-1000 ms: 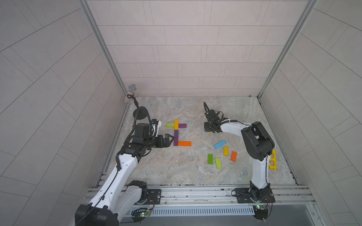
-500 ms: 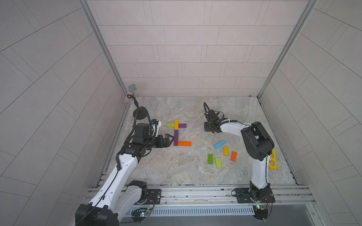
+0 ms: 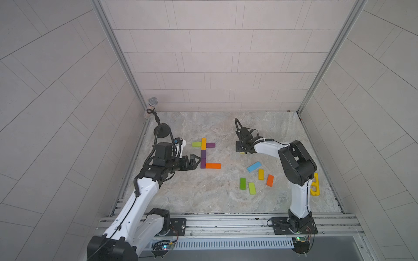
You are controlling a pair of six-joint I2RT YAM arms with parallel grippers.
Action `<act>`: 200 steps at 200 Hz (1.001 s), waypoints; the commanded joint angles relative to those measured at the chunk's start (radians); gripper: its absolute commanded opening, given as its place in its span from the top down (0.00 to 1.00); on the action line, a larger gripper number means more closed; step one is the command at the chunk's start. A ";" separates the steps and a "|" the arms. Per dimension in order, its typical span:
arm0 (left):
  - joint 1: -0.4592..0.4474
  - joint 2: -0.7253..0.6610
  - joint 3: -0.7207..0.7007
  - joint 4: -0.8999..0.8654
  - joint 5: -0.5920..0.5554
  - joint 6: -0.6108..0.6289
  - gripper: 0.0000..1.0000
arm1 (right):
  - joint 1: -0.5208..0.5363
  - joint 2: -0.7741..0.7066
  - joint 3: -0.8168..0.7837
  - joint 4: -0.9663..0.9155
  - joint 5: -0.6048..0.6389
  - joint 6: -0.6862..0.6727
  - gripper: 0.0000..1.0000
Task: Assemble the letter t with building blocks
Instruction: Place the building block at the center of the board.
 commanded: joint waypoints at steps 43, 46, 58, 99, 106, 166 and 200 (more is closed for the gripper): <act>0.007 -0.007 -0.012 0.017 0.009 0.002 0.00 | 0.002 0.001 -0.031 -0.013 -0.003 0.024 0.70; 0.007 -0.007 -0.012 0.017 0.010 0.003 0.00 | 0.002 0.001 -0.033 -0.013 -0.001 0.023 0.68; 0.006 -0.005 -0.011 0.019 0.011 0.002 0.00 | 0.002 -0.001 -0.034 -0.013 0.002 0.021 0.66; 0.007 -0.002 -0.011 0.019 0.013 0.002 0.00 | 0.002 -0.002 -0.036 -0.011 0.010 0.019 0.62; 0.007 -0.002 -0.011 0.019 0.013 0.002 0.00 | 0.001 -0.001 -0.034 -0.011 0.009 0.019 0.60; 0.007 0.001 -0.012 0.019 0.013 0.001 0.00 | -0.007 0.012 -0.006 -0.016 0.024 0.019 0.56; 0.006 0.005 -0.011 0.019 0.014 0.001 0.00 | -0.015 0.024 0.011 -0.016 0.023 0.013 0.56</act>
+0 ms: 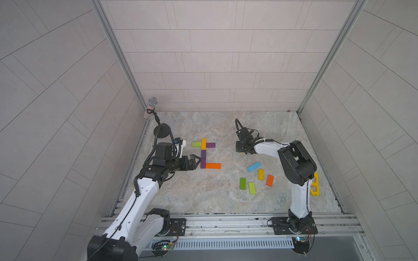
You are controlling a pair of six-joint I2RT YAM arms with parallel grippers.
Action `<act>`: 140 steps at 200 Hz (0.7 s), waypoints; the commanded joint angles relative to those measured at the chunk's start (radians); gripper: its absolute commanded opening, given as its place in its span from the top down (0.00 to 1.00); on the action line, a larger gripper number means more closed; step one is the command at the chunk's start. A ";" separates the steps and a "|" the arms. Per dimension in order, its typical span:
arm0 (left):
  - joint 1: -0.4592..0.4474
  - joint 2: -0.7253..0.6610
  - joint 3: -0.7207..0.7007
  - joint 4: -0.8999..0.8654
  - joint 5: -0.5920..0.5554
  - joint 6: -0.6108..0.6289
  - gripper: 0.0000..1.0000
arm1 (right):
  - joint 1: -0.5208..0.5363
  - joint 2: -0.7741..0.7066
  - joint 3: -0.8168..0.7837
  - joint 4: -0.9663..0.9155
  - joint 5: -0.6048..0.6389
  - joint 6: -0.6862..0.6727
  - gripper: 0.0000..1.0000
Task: Assemble the letter t with building blocks
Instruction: Place the building block at the center of the board.
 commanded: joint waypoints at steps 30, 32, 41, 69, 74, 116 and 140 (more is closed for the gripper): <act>0.007 0.005 -0.013 0.017 0.013 0.000 0.00 | -0.017 0.029 0.037 -0.036 0.017 -0.003 0.57; 0.007 0.005 -0.013 0.017 0.012 -0.001 0.00 | -0.016 0.029 0.037 -0.036 0.016 -0.004 0.57; 0.007 0.005 -0.013 0.017 0.012 -0.001 0.00 | -0.016 0.028 0.037 -0.036 0.014 -0.005 0.57; 0.006 0.005 -0.011 0.017 0.012 0.000 0.00 | -0.016 0.028 0.033 -0.026 -0.003 -0.008 0.57; 0.006 0.006 -0.011 0.017 0.013 0.000 0.00 | -0.016 0.028 0.030 -0.022 -0.007 -0.009 0.57; 0.006 0.005 -0.012 0.016 0.014 0.000 0.00 | -0.013 0.028 0.022 0.018 -0.057 -0.025 0.60; 0.006 0.006 -0.011 0.017 0.016 0.000 0.00 | -0.007 0.025 0.017 0.015 -0.050 -0.034 0.64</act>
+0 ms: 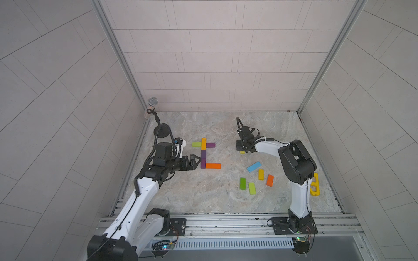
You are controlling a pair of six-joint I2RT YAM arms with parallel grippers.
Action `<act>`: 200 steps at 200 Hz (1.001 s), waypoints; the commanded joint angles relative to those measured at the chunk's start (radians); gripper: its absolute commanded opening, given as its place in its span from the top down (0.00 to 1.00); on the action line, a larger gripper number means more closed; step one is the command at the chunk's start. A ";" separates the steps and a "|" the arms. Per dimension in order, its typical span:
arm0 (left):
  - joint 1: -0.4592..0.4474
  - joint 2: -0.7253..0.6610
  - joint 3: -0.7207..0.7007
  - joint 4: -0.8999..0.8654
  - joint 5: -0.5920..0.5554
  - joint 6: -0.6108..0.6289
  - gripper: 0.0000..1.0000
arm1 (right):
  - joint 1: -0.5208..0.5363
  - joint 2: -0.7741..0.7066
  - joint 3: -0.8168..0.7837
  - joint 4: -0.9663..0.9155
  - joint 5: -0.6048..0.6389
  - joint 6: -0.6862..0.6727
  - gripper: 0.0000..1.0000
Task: Assemble the letter t with building blocks
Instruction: Place the building block at the center of the board.
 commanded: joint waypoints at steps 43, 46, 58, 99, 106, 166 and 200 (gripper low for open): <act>0.006 0.005 -0.011 0.017 0.013 0.001 0.00 | 0.006 0.009 -0.016 -0.001 0.017 -0.003 0.63; 0.006 0.006 -0.011 0.016 0.014 -0.001 0.00 | 0.006 0.010 -0.017 0.000 0.018 -0.001 0.63; 0.006 0.007 -0.013 0.017 0.014 0.001 0.00 | 0.006 0.011 -0.018 0.000 0.024 0.003 0.63; 0.006 0.006 -0.013 0.015 0.013 0.001 0.00 | 0.006 0.013 -0.016 -0.001 0.026 0.007 0.60; 0.006 0.006 -0.013 0.016 0.013 0.001 0.00 | 0.006 0.012 -0.016 0.000 0.027 0.007 0.59; 0.005 0.006 -0.013 0.016 0.013 0.000 0.00 | 0.005 0.020 -0.011 -0.001 0.037 0.010 0.60; 0.007 0.010 -0.013 0.016 0.015 0.000 0.00 | 0.002 0.023 -0.013 -0.001 0.036 0.010 0.63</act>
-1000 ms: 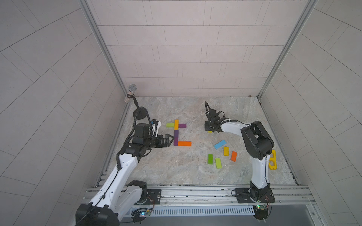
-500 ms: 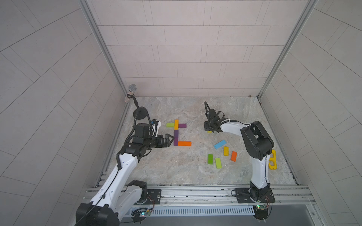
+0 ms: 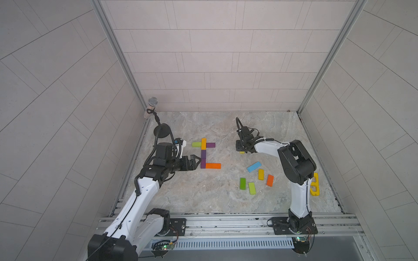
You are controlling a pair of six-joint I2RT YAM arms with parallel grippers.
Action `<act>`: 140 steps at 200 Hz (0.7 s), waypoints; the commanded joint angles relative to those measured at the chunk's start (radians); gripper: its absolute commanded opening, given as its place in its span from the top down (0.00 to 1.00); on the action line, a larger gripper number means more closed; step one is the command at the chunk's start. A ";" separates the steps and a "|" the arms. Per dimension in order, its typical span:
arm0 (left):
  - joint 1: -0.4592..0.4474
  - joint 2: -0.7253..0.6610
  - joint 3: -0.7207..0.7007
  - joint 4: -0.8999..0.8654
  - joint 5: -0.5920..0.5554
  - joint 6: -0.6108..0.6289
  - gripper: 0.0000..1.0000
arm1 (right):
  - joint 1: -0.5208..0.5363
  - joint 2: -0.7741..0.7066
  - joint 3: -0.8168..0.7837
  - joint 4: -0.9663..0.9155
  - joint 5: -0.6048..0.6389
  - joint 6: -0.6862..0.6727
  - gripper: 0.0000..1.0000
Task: Assemble the letter t with building blocks
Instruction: Place the building block at the center of the board.
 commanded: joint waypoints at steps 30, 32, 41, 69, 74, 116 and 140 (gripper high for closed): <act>0.006 0.004 -0.008 0.015 0.016 0.000 0.00 | -0.001 0.021 -0.007 -0.004 0.017 0.009 0.61; 0.007 0.003 -0.008 0.015 0.016 0.000 0.00 | -0.001 0.021 -0.007 -0.004 0.017 0.009 0.61; 0.007 0.004 -0.008 0.015 0.016 0.000 0.00 | -0.002 0.022 -0.006 -0.004 0.018 0.009 0.61; 0.007 0.006 -0.007 0.015 0.016 0.000 0.00 | -0.001 0.021 -0.004 -0.004 0.016 0.005 0.55; 0.007 0.005 -0.007 0.015 0.017 0.000 0.00 | -0.001 0.021 -0.004 -0.005 0.016 0.005 0.53; 0.007 0.008 -0.007 0.015 0.019 -0.001 0.00 | -0.001 0.018 -0.003 -0.004 0.016 -0.003 0.39; 0.007 0.009 -0.007 0.015 0.023 0.000 0.00 | -0.001 0.009 -0.003 -0.006 0.018 -0.012 0.27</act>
